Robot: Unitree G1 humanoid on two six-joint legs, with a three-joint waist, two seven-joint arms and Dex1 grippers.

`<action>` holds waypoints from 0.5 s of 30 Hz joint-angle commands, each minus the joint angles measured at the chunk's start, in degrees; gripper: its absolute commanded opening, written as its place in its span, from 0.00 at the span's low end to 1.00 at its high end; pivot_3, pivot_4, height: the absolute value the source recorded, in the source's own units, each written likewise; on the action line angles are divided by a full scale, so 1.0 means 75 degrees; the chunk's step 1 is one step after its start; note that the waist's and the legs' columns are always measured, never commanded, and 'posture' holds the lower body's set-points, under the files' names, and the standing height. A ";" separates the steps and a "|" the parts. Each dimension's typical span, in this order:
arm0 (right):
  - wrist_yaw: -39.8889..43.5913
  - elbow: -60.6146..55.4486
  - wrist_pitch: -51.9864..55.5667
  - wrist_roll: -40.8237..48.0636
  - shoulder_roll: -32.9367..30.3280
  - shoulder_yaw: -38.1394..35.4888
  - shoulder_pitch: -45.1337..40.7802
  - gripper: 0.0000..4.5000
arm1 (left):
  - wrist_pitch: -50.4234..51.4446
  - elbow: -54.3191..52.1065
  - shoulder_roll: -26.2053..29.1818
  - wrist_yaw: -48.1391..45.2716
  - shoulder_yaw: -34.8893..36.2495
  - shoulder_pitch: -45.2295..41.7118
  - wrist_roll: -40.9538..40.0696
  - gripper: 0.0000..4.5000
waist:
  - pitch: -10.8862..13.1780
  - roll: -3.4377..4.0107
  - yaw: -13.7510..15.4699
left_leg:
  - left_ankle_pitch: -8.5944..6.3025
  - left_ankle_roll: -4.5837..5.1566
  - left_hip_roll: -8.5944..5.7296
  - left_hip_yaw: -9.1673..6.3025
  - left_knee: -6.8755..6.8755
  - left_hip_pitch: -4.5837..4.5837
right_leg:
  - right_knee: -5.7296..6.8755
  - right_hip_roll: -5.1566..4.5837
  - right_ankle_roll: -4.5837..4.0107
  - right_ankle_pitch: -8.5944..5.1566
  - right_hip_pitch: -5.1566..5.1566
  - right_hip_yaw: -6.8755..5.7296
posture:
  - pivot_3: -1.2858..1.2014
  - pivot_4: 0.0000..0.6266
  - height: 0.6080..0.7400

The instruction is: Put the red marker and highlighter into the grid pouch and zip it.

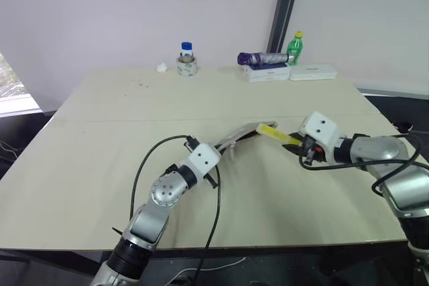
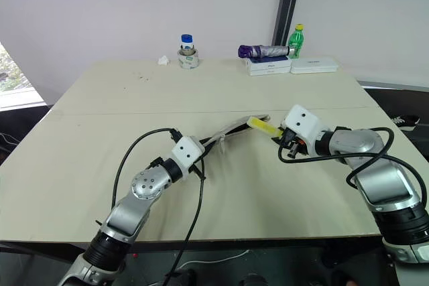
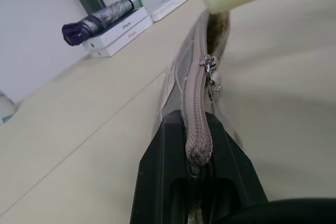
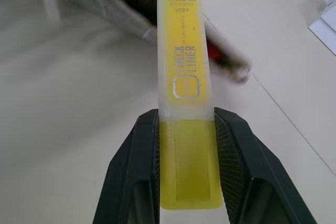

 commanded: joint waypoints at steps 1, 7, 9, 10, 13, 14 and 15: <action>-0.0046 -0.0048 0.0164 -0.0068 -0.0026 0.0041 -0.0217 0.19 | -0.0118 -0.0059 0.0081 -0.0041 -0.0024 0.0024 0.0122 0.00 | 0.0000 0.0000 0.0005 | 0.0000 0.0000 0.0000 0.0000 0.0000 0.0000 | 0.0000 0.0000 0.0000 0.0000 0.0000 0.0000 | 0.52 0.24 0.98; -0.0072 -0.0103 0.0369 -0.0102 -0.0022 0.0192 -0.0155 0.19 | -0.0098 -0.0081 0.0059 -0.0071 0.0010 0.0041 0.0144 0.00 | 0.0000 0.0000 0.0009 | 0.0000 0.0000 -0.0001 0.0000 0.0000 -0.0006 | -0.0001 -0.0002 0.0000 0.0000 -0.0004 0.0000 | 0.52 0.24 0.98; -0.0036 -0.0148 0.0374 -0.0047 -0.0037 0.0164 -0.0122 0.19 | -0.0086 -0.0087 0.0058 -0.0074 0.0024 0.0046 0.0135 0.00 | 0.0000 0.0000 0.0008 | 0.0000 0.0000 -0.0001 -0.0001 -0.0001 -0.0007 | -0.0001 -0.0002 0.0000 0.0000 -0.0005 0.0000 | 0.52 0.24 0.98; 0.0010 -0.0184 0.0360 -0.0001 -0.0055 0.0138 -0.0099 0.19 | -0.0075 -0.0089 0.0055 -0.0070 0.0034 0.0049 0.0130 0.00 | 0.0000 0.0000 0.0009 | 0.0000 0.0000 -0.0001 -0.0001 -0.0001 -0.0007 | -0.0001 -0.0002 0.0000 0.0000 -0.0005 0.0000 | 0.52 0.24 0.98; 0.0152 -0.0306 0.0351 0.0139 -0.0149 0.0009 0.0022 0.19 | -0.0026 -0.0106 0.0035 -0.0052 0.0074 0.0065 0.0095 0.00 | 0.0000 0.0000 0.0014 | 0.0000 0.0000 -0.0001 -0.0001 -0.0001 -0.0007 | -0.0001 -0.0002 0.0000 0.0000 -0.0005 0.0000 | 0.52 0.24 0.98; 0.0194 -0.0332 0.0341 0.0166 -0.0192 -0.0037 0.0072 0.19 | -0.0011 -0.0111 0.0027 -0.0047 0.0085 0.0069 0.0084 0.00 | 0.0000 0.0000 0.0016 | 0.0000 0.0001 -0.0001 -0.0001 -0.0001 -0.0007 | -0.0001 -0.0002 0.0000 0.0000 -0.0005 0.0000 | 0.52 0.24 0.98; 0.0236 -0.0348 0.0314 0.0186 -0.0234 -0.0074 0.0122 0.19 | -0.0003 -0.0113 0.0021 -0.0046 0.0090 0.0072 0.0080 0.00 | 0.0000 0.0000 0.0017 | 0.0000 0.0001 -0.0001 -0.0001 -0.0001 -0.0008 | -0.0001 -0.0002 0.0000 0.0000 -0.0005 -0.0001 | 0.52 0.24 0.98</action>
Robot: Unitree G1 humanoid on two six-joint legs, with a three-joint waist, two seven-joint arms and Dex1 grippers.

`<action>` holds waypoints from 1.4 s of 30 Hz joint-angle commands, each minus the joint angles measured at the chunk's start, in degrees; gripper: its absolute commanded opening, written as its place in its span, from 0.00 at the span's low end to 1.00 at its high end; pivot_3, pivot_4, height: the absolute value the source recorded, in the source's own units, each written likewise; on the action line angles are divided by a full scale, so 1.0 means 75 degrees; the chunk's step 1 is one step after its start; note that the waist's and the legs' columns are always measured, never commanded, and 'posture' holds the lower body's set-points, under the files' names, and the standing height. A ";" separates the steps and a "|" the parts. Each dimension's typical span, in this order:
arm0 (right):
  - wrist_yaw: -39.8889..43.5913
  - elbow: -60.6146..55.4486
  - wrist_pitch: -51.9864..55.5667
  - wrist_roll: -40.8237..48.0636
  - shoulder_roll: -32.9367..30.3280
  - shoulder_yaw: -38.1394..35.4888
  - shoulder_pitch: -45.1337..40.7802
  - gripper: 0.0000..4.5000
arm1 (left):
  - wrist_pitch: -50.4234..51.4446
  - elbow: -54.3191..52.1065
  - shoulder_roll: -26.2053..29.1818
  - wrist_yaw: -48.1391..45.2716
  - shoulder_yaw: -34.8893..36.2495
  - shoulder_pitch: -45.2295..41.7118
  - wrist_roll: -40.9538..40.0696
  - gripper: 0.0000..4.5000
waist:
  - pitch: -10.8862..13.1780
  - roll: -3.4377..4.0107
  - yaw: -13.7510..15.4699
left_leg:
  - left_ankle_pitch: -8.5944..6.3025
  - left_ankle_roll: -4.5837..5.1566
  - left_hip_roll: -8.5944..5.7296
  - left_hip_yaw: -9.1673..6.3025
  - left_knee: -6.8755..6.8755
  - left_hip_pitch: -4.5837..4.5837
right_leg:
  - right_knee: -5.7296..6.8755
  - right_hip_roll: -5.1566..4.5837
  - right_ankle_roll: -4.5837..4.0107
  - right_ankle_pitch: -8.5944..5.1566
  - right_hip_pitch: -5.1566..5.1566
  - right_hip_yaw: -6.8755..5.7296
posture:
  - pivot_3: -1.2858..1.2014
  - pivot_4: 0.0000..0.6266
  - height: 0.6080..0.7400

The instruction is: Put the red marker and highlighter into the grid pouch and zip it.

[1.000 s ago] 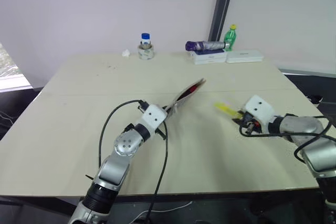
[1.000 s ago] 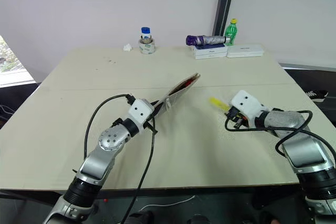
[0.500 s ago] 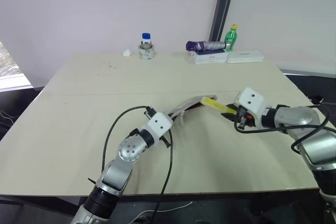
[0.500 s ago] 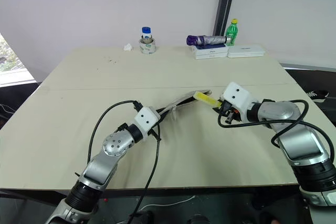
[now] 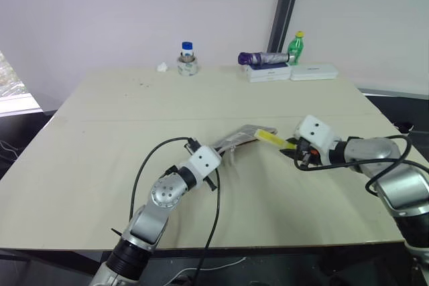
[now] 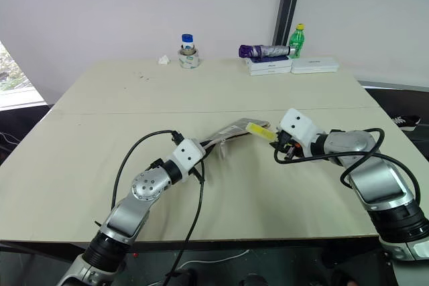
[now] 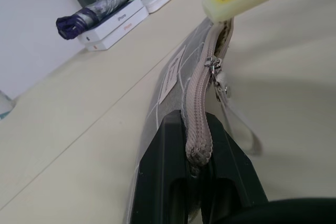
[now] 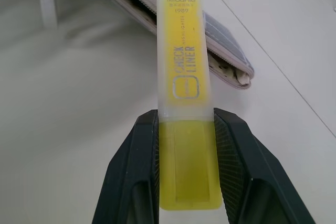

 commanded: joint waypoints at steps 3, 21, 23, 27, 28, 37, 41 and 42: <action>0.0231 -0.0376 -0.0125 0.0189 -0.0302 -0.0408 0.0177 0.19 | -0.0016 -0.0175 -0.0002 0.0020 0.0138 0.0034 -0.0050 0.00 | 0.0000 0.0000 -0.0005 | 0.0000 0.0000 0.0000 0.0000 0.0000 -0.0001 | 0.0000 0.0000 0.0000 0.0000 -0.0001 0.0000 | 0.52 0.24 0.98; 0.0063 0.0031 0.0092 0.0039 -0.0084 -0.0148 -0.0010 0.19 | -0.0137 -0.0275 0.0003 -0.0066 0.0064 0.0064 -0.0049 0.00 | 0.0000 0.0000 -0.0004 | 0.0000 0.0000 0.0000 0.0000 0.0000 -0.0002 | 0.0000 0.0000 0.0000 0.0000 -0.0002 0.0000 | 0.52 0.24 0.98; 0.0057 0.0062 0.0095 0.0034 -0.0064 -0.0111 -0.0010 0.19 | -0.0146 -0.0283 0.0000 -0.0070 0.0061 0.0071 -0.0051 0.00 | 0.0000 0.0000 -0.0004 | 0.0000 0.0000 0.0000 0.0000 0.0000 -0.0002 | 0.0000 0.0000 0.0000 0.0000 -0.0002 0.0000 | 0.52 0.24 0.98; 0.0079 0.0107 0.0078 0.0035 -0.0037 -0.0013 -0.0038 0.19 | -0.0174 -0.0301 0.0011 -0.0106 0.0051 0.0077 -0.0056 0.00 | 0.0000 0.0000 -0.0007 | 0.0000 0.0000 0.0000 0.0000 0.0000 -0.0002 | 0.0000 0.0000 0.0000 0.0000 -0.0002 0.0000 | 0.52 0.24 0.98; 0.0087 0.0115 0.0065 0.0029 -0.0029 0.0015 -0.0047 0.19 | -0.0184 -0.0304 0.0013 -0.0123 0.0050 0.0077 -0.0060 0.00 | 0.0000 0.0000 -0.0006 | 0.0000 0.0000 0.0000 0.0000 0.0000 -0.0002 | 0.0000 0.0000 0.0000 0.0000 -0.0002 0.0000 | 0.52 0.24 0.98; 0.0504 -0.0200 -0.0024 0.0074 -0.0053 0.0381 -0.0316 0.19 | -0.0775 -0.0392 0.0358 -0.0789 -0.0291 0.0177 -0.0049 0.00 | 0.0000 0.0001 -0.0007 | 0.0000 0.0000 0.0000 0.0000 -0.0002 -0.0003 | -0.0001 0.0000 0.0000 0.0000 -0.0004 0.0000 | 0.52 0.24 0.98; 0.0806 -0.0400 -0.0225 -0.0087 -0.0153 0.0757 -0.0398 0.19 | -0.1115 -0.0363 0.0570 -0.1141 -0.0382 0.0209 -0.0080 0.00 | 0.0000 0.0001 -0.0004 | 0.0000 0.0001 0.0001 0.0000 -0.0001 -0.0006 | -0.0004 -0.0001 0.0000 0.0000 -0.0007 0.0000 | 0.52 0.24 0.98; 0.0865 -0.0419 -0.0283 -0.0136 -0.0166 0.0837 -0.0420 0.19 | -0.1190 -0.0351 0.0594 -0.1190 -0.0381 0.0203 -0.0106 0.00 | 0.0000 0.0001 -0.0003 | 0.0000 0.0001 0.0001 0.0000 -0.0001 -0.0007 | -0.0004 -0.0001 0.0000 0.0000 -0.0008 0.0000 | 0.52 0.24 0.98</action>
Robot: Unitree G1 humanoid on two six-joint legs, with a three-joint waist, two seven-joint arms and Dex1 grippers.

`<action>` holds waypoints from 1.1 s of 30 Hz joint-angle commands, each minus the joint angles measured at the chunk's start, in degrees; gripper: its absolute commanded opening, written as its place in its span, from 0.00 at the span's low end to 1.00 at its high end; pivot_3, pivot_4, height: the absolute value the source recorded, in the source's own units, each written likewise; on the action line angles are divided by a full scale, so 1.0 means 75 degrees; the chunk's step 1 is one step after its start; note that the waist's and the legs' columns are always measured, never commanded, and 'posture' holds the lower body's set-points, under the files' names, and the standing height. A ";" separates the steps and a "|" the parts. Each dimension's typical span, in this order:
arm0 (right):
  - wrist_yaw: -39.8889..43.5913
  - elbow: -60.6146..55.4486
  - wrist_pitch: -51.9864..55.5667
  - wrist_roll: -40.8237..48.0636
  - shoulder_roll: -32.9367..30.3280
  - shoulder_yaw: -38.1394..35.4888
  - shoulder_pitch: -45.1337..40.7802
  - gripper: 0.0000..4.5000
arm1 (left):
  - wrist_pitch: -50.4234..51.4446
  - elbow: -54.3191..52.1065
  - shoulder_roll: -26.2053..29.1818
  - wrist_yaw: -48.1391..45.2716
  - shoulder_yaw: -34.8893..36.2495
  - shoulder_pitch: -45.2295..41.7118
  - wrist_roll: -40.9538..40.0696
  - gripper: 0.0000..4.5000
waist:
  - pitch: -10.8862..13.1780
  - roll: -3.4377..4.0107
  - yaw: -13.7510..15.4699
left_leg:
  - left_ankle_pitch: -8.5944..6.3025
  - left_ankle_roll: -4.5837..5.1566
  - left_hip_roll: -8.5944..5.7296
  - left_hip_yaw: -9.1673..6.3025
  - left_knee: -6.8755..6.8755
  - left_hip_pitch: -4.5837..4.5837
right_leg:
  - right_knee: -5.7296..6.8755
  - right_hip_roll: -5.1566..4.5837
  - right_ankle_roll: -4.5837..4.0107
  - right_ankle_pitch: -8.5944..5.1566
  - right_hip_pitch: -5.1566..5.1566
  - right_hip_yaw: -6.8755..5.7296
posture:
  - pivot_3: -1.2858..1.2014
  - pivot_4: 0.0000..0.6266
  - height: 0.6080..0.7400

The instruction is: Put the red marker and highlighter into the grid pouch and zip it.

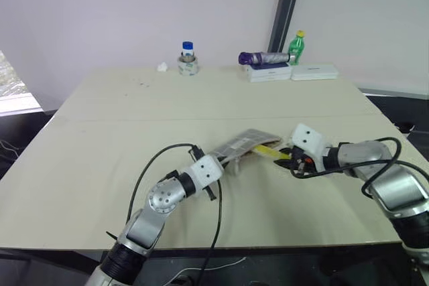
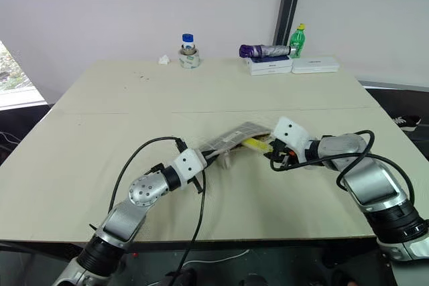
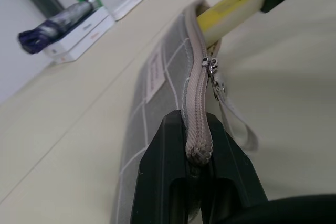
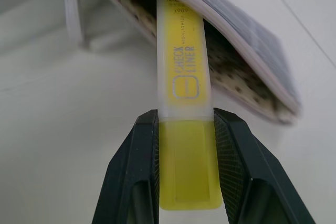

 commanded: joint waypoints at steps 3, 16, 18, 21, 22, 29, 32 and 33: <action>0.0248 -0.0340 -0.0423 -0.0336 -0.0099 0.0365 -0.0367 0.19 | -0.0469 -0.0301 0.0068 -0.0336 -0.0013 -0.0059 -0.0197 0.00 | 0.0000 0.0000 -0.0001 | 0.0000 0.0000 0.0000 0.0000 0.0000 0.0000 | 0.0000 -0.0001 0.0000 0.0000 0.0000 0.0000 | 0.52 0.24 0.98; 0.0128 0.0299 -0.1141 -0.0919 0.0217 0.0474 -0.0845 0.61 | -0.0409 -0.0360 0.0135 -0.0551 0.0181 0.0024 -0.0389 0.00 | 0.0000 0.0000 -0.0006 | 0.0000 0.0000 0.0000 -0.0001 0.0000 -0.0001 | 0.0000 -0.0002 0.0000 0.0000 -0.0003 0.0000 | 0.52 0.24 0.98; 0.0168 0.0290 -0.1089 -0.0680 0.0151 0.0104 -0.0863 0.84 | -0.0089 -0.0373 0.0010 -0.0436 0.0332 0.0036 -0.0547 0.00 | 0.0000 0.0000 -0.0001 | 0.0000 0.0000 0.0000 -0.0001 0.0000 -0.0001 | 0.0000 -0.0002 0.0000 0.0000 -0.0003 0.0000 | 0.52 0.24 0.98; 0.0353 0.0153 -0.1107 -0.0307 -0.0042 -0.0466 -0.0781 0.99 | 0.0620 -0.0455 -0.0304 -0.0225 0.0620 -0.0045 -0.0920 0.00 | 0.0001 0.0000 0.0007 | 0.0000 0.0001 0.0000 -0.0003 0.0000 -0.0003 | 0.0000 -0.0003 0.0000 0.0000 -0.0003 0.0000 | 0.52 0.24 0.98; 0.0390 0.0120 -0.1121 -0.0210 -0.0095 -0.0628 -0.0749 0.99 | 0.0860 -0.0490 -0.0412 -0.0176 0.0701 -0.0096 -0.1032 0.00 | 0.0000 0.0000 0.0007 | 0.0000 0.0001 -0.0001 -0.0004 0.0000 -0.0004 | 0.0000 -0.0003 0.0000 0.0000 -0.0003 -0.0001 | 0.52 0.24 0.98; 0.0390 -0.0558 -0.0255 0.0926 -0.0050 -0.1660 -0.0411 0.99 | 0.2990 -0.0674 -0.1500 0.0261 0.1300 -0.0884 -0.2257 0.00 | 0.0002 -0.0004 0.0001 | 0.0000 0.0001 -0.0002 -0.0006 0.0005 -0.0005 | 0.0000 -0.0002 0.0001 0.0000 0.0003 -0.0009 | 0.52 0.24 0.98; 0.0022 -0.0927 0.0299 0.1247 0.0306 -0.1598 -0.0212 0.99 | 0.3574 -0.0520 -0.1880 0.0544 0.1559 -0.1155 -0.2627 0.00 | 0.0002 -0.0004 -0.0023 | 0.0000 0.0001 -0.0002 -0.0005 0.0004 -0.0004 | 0.0000 -0.0001 0.0001 0.0000 0.0002 -0.0009 | 0.52 0.24 0.98; -0.0257 -0.1022 0.0507 0.1345 0.0616 -0.1554 -0.0166 0.99 | 0.3821 -0.0442 -0.2054 0.0629 0.1688 -0.1268 -0.2855 0.00 | 0.0002 -0.0005 -0.0021 | 0.0000 0.0001 0.0000 -0.0005 0.0004 -0.0004 | 0.0000 0.0002 0.0001 0.0000 0.0002 -0.0008 | 0.52 0.24 0.98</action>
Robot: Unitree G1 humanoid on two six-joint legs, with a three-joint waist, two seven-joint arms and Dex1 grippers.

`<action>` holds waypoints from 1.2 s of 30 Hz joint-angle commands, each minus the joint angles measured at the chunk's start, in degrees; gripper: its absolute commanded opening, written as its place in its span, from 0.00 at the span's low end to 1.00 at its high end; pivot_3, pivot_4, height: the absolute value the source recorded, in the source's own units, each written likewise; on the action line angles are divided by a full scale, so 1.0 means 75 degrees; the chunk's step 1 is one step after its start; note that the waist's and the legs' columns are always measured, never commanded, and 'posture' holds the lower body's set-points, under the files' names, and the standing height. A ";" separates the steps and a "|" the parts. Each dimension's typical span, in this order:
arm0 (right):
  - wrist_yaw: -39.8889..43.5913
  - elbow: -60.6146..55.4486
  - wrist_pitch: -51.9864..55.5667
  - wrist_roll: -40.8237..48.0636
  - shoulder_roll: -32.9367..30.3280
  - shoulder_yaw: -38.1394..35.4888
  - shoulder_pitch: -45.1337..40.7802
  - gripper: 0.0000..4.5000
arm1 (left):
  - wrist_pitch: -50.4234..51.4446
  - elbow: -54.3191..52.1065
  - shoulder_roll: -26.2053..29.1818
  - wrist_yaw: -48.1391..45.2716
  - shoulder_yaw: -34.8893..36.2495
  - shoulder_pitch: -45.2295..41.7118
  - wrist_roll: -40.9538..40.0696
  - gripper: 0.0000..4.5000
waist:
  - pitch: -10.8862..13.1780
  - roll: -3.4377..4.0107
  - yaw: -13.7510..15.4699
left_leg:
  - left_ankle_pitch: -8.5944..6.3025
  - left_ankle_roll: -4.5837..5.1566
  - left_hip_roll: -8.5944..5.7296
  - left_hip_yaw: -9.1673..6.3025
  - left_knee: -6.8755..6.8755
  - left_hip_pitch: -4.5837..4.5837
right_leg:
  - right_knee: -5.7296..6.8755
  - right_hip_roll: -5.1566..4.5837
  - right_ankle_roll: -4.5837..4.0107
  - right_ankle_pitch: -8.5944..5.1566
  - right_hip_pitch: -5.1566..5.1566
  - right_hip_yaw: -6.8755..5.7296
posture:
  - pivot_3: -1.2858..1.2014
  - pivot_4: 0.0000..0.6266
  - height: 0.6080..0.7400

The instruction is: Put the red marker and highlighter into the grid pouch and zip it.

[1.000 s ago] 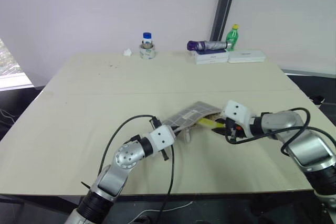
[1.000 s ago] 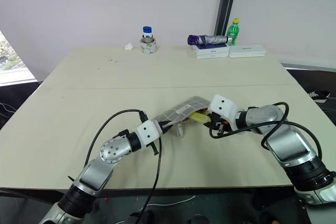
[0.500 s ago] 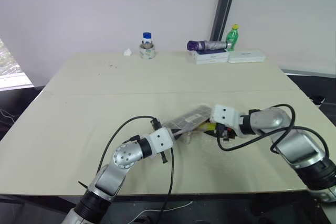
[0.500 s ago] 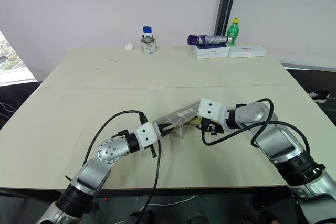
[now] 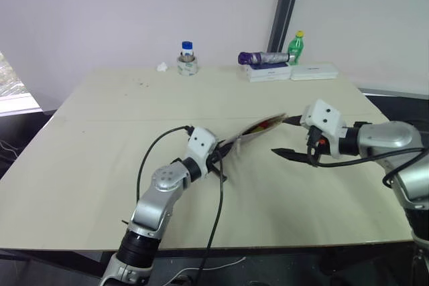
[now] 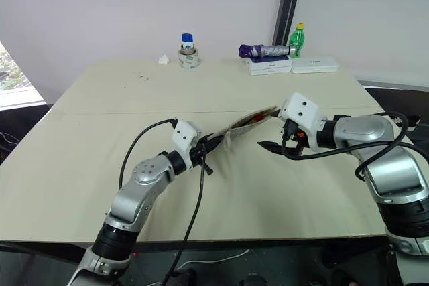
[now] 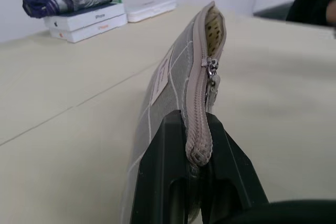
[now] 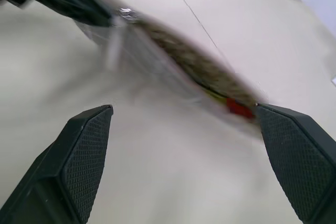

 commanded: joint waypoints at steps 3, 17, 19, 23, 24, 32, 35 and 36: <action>-0.1404 -0.0437 0.0935 0.0331 0.1322 0.0089 0.0014 0.99 | 0.0939 0.0066 -0.0717 0.0438 0.0711 -0.0543 -0.1078 0.00 | 0.0001 -0.0002 0.0005 | 0.0001 -0.0001 -0.0001 0.0000 0.0003 -0.0001 | 0.0005 0.0001 0.0000 0.0000 -0.0003 0.0001 | 0.52 0.24 0.98; -0.2455 -0.0615 0.1338 0.0542 0.2274 0.0331 0.0119 0.99 | 0.1573 -0.0175 -0.0820 0.0449 0.0771 -0.0544 -0.1883 0.00 | 0.0001 -0.0002 0.0013 | 0.0001 -0.0001 -0.0006 -0.0002 0.0003 -0.0005 | 0.0002 -0.0002 0.0001 0.0000 -0.0005 0.0000 | 0.52 0.24 0.98; -0.2488 -0.0635 0.1351 0.0607 0.2341 0.0358 0.0128 0.99 | 0.1631 -0.0215 -0.0814 0.0413 0.0758 -0.0556 -0.1965 0.00 | 0.0001 -0.0002 0.0010 | 0.0001 -0.0001 -0.0006 -0.0002 0.0001 -0.0005 | 0.0002 -0.0002 0.0001 0.0000 -0.0006 0.0001 | 0.52 0.24 0.98; -0.2574 -0.0664 0.1333 0.0686 0.2452 0.0434 0.0159 0.99 | 0.1678 -0.0255 -0.0740 0.0298 0.0635 -0.0606 -0.2059 0.00 | 0.0001 -0.0002 0.0010 | 0.0001 -0.0001 -0.0006 -0.0002 0.0001 -0.0005 | 0.0002 -0.0002 0.0001 0.0000 -0.0005 0.0001 | 0.52 0.24 0.98; -0.2606 -0.0669 0.1340 0.0703 0.2483 0.0452 0.0161 0.99 | 0.1686 -0.0259 -0.0706 0.0271 0.0605 -0.0620 -0.2060 0.00 | 0.0001 -0.0002 0.0011 | 0.0001 -0.0001 -0.0006 -0.0002 0.0001 -0.0005 | 0.0002 -0.0002 0.0001 0.0000 -0.0005 0.0001 | 0.52 0.24 0.98; -0.2773 -0.0668 0.1420 0.0749 0.2444 0.0333 0.0307 0.21 | 0.1666 -0.0247 -0.0474 0.0199 0.0579 -0.0649 -0.2101 0.00 | 0.0001 -0.0002 0.0014 | 0.0001 -0.0001 -0.0006 -0.0002 0.0001 -0.0005 | 0.0002 -0.0002 0.0000 0.0000 -0.0006 0.0001 | 0.52 0.24 0.98; -0.2725 -0.0635 0.1355 0.0707 0.2242 0.0269 0.0400 0.02 | 0.1619 -0.0221 -0.0359 0.0177 0.0618 -0.0647 -0.2102 0.00 | 0.0001 -0.0002 0.0015 | 0.0001 -0.0001 -0.0006 -0.0001 0.0002 -0.0005 | 0.0002 -0.0002 0.0000 0.0000 -0.0006 0.0001 | 0.52 0.24 0.98; -0.2711 -0.0625 0.1317 0.0671 0.2158 0.0271 0.0419 0.02 | 0.1604 -0.0217 -0.0316 0.0168 0.0631 -0.0647 -0.2102 0.00 | 0.0001 -0.0002 0.0016 | 0.0001 -0.0001 -0.0006 -0.0001 0.0001 -0.0005 | 0.0002 -0.0002 0.0000 0.0000 -0.0006 0.0001 | 0.52 0.24 0.98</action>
